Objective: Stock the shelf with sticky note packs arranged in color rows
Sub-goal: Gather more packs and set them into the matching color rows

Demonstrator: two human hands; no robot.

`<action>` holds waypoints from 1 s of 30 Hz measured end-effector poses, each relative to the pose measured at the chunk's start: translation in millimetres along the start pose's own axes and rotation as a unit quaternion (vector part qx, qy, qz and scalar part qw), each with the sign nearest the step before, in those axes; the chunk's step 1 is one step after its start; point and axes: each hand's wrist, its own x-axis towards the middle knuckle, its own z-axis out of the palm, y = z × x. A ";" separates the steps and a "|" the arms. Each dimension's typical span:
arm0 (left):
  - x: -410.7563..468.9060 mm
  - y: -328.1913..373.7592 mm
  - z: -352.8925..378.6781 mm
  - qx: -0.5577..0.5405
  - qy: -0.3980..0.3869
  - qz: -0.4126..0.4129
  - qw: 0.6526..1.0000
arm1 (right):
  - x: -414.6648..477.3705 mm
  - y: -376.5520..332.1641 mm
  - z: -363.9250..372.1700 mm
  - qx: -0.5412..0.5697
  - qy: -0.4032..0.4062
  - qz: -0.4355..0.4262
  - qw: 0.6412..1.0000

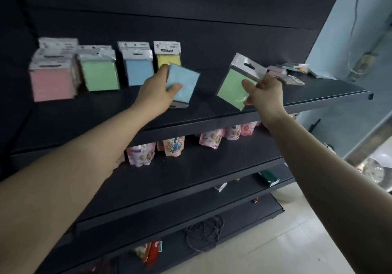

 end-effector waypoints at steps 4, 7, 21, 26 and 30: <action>-21.2 -33.7 -42.0 0.039 0.022 -0.029 0.999 | -19.7 -18.1 37.0 0.027 -0.010 0.009 1.000; -25.5 -59.4 -78.7 0.016 0.058 -0.039 0.997 | -30.9 -34.3 73.7 0.066 -0.032 0.015 0.997; -10.6 -156.6 -187.6 -0.059 0.079 -0.075 0.992 | -43.8 -56.5 194.3 0.099 -0.060 0.027 0.993; -5.0 -166.7 -217.8 -0.049 0.139 -0.086 0.985 | -33.6 -64.4 214.5 0.075 -0.112 0.008 0.991; -2.6 -171.7 -232.1 -0.069 0.151 -0.107 0.980 | -27.0 -71.6 244.3 0.058 -0.160 -0.003 0.985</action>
